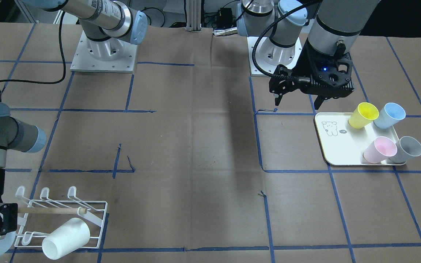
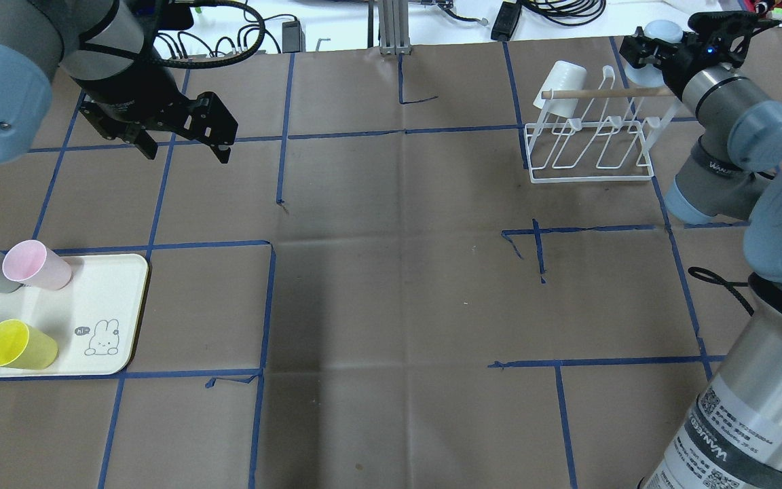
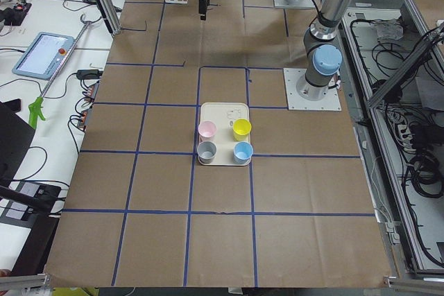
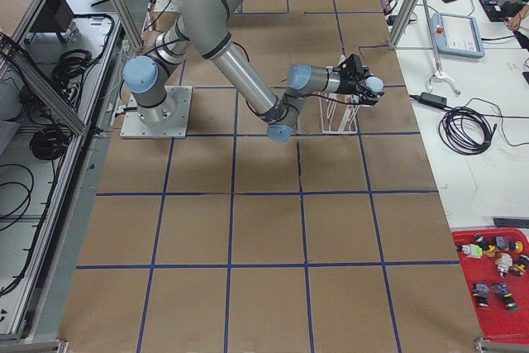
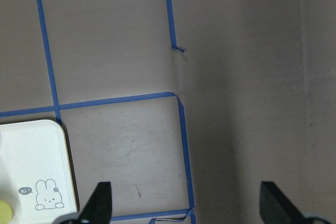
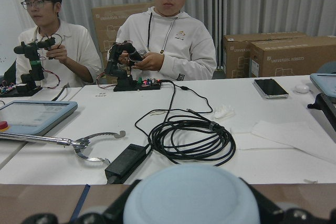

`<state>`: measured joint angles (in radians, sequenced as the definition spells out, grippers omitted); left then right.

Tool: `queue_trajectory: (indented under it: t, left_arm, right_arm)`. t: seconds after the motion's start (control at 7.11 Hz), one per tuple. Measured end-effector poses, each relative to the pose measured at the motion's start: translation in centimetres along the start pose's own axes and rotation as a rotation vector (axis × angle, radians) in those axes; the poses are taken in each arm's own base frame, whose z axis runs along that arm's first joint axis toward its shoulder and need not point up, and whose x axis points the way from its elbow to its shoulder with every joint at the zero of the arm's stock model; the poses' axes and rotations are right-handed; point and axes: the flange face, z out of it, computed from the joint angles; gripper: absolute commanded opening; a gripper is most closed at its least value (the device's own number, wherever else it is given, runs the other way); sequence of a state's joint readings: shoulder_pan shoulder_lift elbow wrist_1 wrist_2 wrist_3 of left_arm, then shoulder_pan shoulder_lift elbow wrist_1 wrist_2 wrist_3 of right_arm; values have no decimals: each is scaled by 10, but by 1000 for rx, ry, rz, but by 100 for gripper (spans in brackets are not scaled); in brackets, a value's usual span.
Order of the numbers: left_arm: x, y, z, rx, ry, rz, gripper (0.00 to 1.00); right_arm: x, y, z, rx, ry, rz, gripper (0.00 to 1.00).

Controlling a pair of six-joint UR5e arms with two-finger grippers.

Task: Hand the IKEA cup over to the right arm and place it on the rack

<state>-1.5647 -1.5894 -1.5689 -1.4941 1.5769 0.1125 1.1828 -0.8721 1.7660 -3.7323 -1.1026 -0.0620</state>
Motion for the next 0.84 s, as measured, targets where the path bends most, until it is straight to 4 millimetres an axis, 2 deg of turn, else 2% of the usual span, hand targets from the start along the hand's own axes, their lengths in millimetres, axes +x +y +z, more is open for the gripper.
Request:
queue_trajectory:
  t: [0.56,0.84]
  left_arm:
    - [0,1,1,0,2,-2,99]
    - [0,2,0,1,2,-24,99]
  right_arm:
    - [0,0,-2,-5,11,10,100]
    - [-3,-11,-4,7,4,7,100]
